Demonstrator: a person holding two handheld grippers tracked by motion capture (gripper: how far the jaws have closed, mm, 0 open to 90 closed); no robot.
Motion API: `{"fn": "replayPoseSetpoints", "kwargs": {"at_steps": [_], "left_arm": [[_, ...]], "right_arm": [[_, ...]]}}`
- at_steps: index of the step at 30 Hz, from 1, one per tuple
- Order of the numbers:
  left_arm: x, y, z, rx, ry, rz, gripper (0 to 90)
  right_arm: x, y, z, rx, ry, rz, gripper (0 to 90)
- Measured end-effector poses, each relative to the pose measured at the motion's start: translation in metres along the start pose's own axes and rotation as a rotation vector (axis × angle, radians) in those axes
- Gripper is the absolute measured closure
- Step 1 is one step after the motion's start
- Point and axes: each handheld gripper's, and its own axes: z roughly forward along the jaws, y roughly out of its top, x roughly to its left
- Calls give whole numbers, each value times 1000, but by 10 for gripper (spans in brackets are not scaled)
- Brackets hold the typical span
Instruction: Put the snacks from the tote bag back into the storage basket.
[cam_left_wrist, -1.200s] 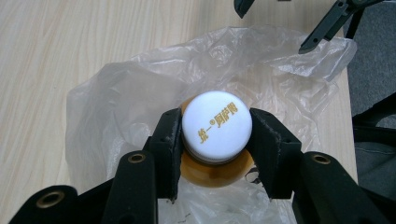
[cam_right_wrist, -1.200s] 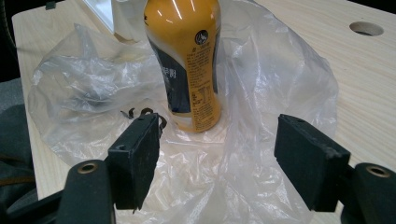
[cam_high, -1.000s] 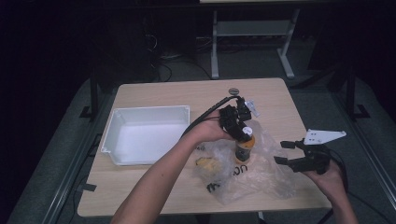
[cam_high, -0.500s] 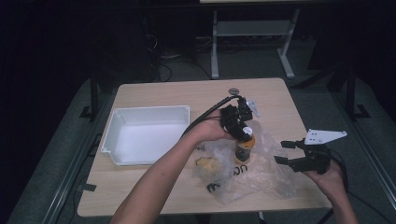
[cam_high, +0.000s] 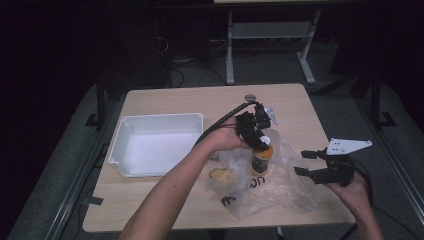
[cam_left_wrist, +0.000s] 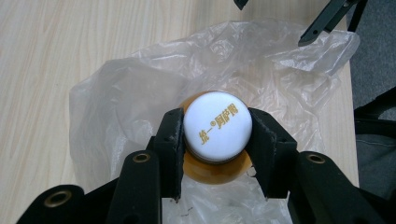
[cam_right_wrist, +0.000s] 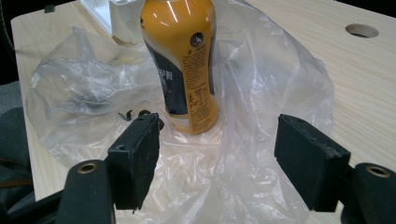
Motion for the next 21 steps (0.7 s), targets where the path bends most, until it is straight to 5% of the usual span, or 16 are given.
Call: {"fn": "replayPoseSetpoints", "kwargs": {"at_steps": [21], "left_arm": [[-3, 5, -1, 41, 9, -19, 591]], "right_arm": [[-4, -3, -5, -11, -14, 12, 301]]}}
